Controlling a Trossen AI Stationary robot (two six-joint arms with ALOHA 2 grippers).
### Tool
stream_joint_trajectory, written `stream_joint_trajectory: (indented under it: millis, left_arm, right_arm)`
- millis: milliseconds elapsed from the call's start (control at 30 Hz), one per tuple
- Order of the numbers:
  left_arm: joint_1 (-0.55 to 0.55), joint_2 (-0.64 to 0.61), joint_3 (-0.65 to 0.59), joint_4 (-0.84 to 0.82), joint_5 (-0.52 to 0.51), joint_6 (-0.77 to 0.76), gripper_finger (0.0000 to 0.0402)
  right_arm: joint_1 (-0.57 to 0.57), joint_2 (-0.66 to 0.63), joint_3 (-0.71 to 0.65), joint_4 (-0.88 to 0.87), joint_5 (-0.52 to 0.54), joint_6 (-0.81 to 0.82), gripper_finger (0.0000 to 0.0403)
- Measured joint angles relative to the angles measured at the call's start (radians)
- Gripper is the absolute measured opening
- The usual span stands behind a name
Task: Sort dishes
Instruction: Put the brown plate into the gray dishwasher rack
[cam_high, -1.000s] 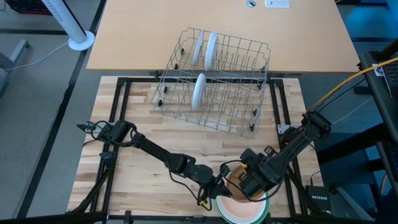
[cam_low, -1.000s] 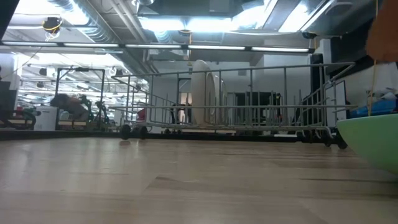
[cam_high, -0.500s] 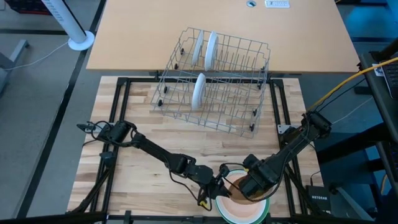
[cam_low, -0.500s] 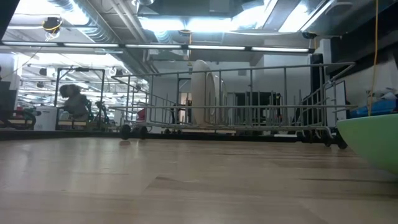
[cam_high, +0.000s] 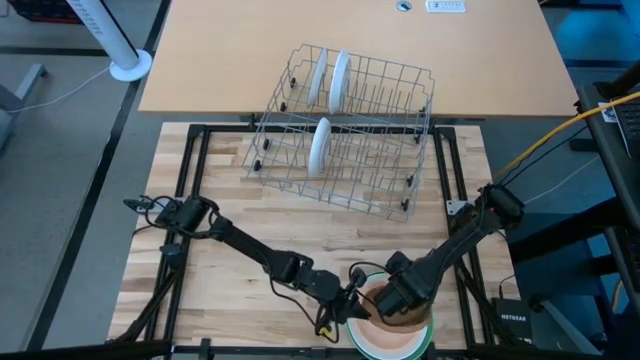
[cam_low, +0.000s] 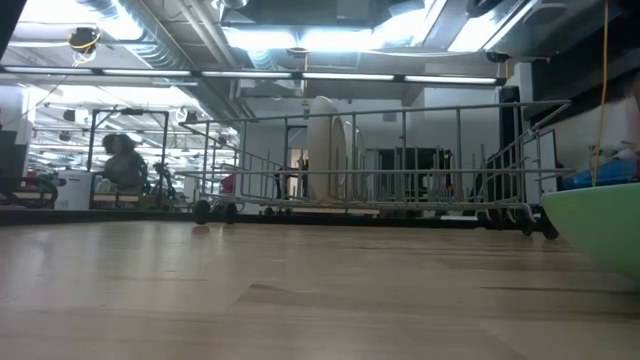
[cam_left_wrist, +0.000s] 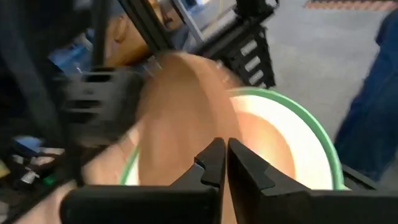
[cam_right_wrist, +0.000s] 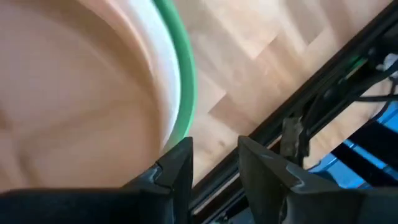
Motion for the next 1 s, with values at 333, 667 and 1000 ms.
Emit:
stream_joint_trajectory:
  millis: [333, 667, 1000]
  left_arm:
    - [-0.015, -0.001, 0.001, -0.089, 0.008, -0.045, 0.0002]
    - [-0.027, -0.002, 0.002, -0.237, 0.006, -0.01, 0.0013]
    - [-0.055, 0.002, 0.002, -0.233, -0.063, 0.115, 0.0121]
  right_arm:
    - [-0.023, 0.0, 0.0, -0.064, 0.08, -0.052, 0.0129]
    - [-0.009, 0.001, 0.0, -0.057, 0.087, -0.078, 0.0129]
    - [-0.009, 0.001, 0.0, -0.055, 0.087, -0.079, 0.0129]
